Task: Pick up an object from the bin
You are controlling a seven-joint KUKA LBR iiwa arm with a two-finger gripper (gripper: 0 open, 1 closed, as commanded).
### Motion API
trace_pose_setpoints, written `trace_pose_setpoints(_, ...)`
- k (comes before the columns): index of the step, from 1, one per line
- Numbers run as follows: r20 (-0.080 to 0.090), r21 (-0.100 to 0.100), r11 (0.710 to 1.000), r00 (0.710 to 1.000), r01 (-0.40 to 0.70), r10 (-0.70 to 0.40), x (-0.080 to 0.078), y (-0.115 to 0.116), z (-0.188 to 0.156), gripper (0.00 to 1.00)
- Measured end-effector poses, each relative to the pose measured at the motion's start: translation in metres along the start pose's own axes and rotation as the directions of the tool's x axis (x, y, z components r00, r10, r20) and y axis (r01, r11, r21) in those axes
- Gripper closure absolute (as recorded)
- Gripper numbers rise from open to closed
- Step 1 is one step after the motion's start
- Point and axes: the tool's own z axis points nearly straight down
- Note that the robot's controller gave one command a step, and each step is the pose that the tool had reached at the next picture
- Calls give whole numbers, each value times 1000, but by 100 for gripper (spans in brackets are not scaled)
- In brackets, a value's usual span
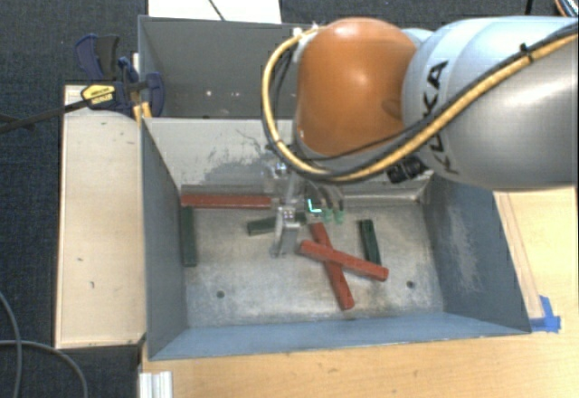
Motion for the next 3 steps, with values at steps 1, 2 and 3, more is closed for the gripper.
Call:
trace_pose_setpoints(1, 3, 2, 980, 980, 198, -199, -27, -27, 77, 0)
trace_pose_setpoints(2, 2, 2, 974, 974, -227, 227, -55, -78, 159, 0)
trace_pose_setpoints(3, 3, -1, 955, 955, -296, 296, -47, -83, 138, 0)
